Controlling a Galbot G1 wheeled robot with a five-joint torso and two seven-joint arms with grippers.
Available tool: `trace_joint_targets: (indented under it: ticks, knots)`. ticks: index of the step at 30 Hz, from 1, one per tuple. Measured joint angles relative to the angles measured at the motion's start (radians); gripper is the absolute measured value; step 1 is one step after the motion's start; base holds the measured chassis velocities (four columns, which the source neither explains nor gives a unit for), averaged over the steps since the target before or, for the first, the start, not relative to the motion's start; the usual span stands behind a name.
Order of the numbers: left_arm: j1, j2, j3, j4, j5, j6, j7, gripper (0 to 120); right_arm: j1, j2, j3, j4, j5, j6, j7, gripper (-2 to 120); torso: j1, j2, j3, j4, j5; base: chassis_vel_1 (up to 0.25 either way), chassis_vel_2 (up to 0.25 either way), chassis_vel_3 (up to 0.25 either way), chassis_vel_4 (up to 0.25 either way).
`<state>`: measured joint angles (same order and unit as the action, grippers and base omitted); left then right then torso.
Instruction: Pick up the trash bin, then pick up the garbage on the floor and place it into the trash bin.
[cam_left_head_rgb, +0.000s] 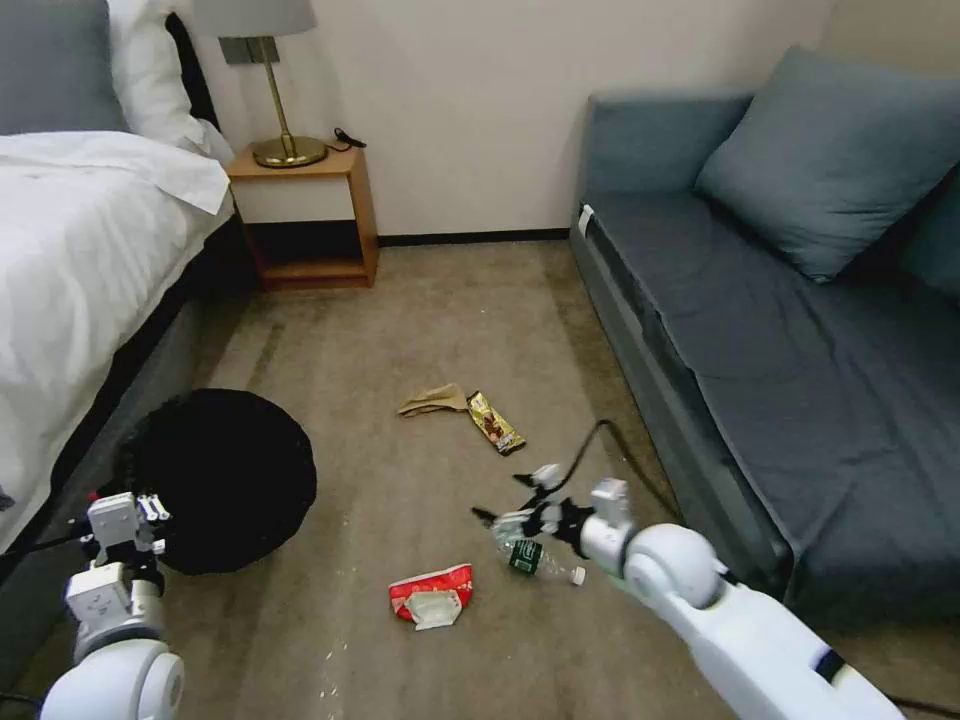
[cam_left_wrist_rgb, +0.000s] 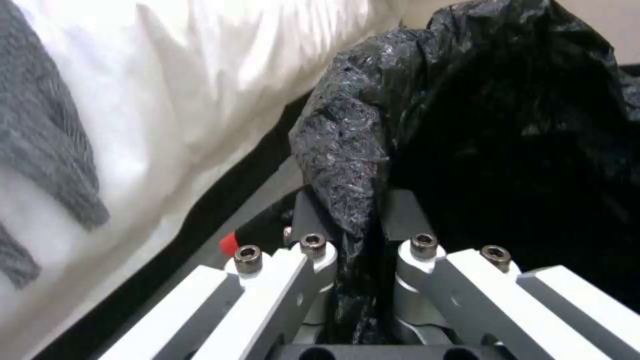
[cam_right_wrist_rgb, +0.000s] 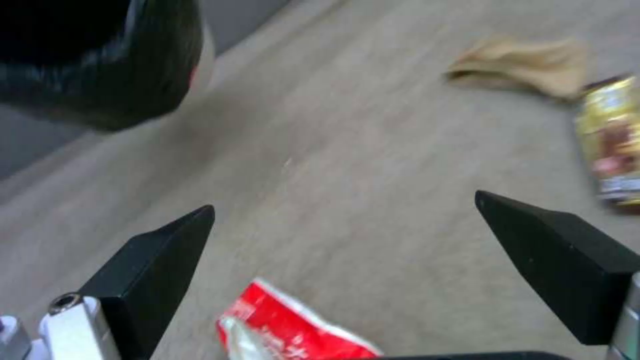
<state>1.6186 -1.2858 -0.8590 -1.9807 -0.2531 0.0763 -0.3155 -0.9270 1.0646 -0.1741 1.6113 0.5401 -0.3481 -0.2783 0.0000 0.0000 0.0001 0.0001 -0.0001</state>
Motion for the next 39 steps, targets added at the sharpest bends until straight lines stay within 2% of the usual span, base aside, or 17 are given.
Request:
trace_joint_targets:
  ticks: [4,5,9,18,29,39]
  knots:
    - [0.011,-0.021,-0.004,0.002,0.010,-0.010,0.004,7,0.092,0.055,-0.143,-0.118,-0.020,0.013,-0.015,100,0.000,0.000,0.000,0.0001,0.0000,0.000,0.000,0.000,0.000]
    - [0.011,-0.021,-0.004,0.002,0.010,-0.010,0.004,7,0.092,0.055,-0.143,-0.118,-0.020,0.013,-0.015,100,0.000,0.000,0.000,0.0001,0.0000,0.000,0.000,0.000,0.000]
    - [0.015,-0.059,-0.009,0.008,0.041,-0.042,0.009,7,0.147,0.116,-0.248,-0.234,-0.059,0.037,-0.050,100,0.000,0.000,0.000,-0.0001,0.0000,0.000,0.000,0.000,0.000]
    - [0.035,-0.086,0.000,0.002,0.093,-0.063,0.011,7,0.174,0.172,-0.348,-0.350,-0.119,0.071,-0.084,100,0.000,0.000,0.000,-0.0002,0.0000,0.000,0.000,0.000,0.000]
    - [0.056,-0.109,0.008,-0.058,0.105,-0.054,0.012,7,0.211,0.269,-0.390,-0.513,-0.202,0.105,-0.088,100,0.000,0.000,0.000,-0.0001,0.0000,0.000,0.000,0.000,0.000]
    - [0.070,-0.110,0.005,-0.097,0.107,-0.042,0.012,7,0.228,0.316,-0.396,-0.610,-0.251,0.119,-0.086,100,0.000,0.000,0.000,-0.0002,0.0001,0.000,0.000,0.000,0.000]
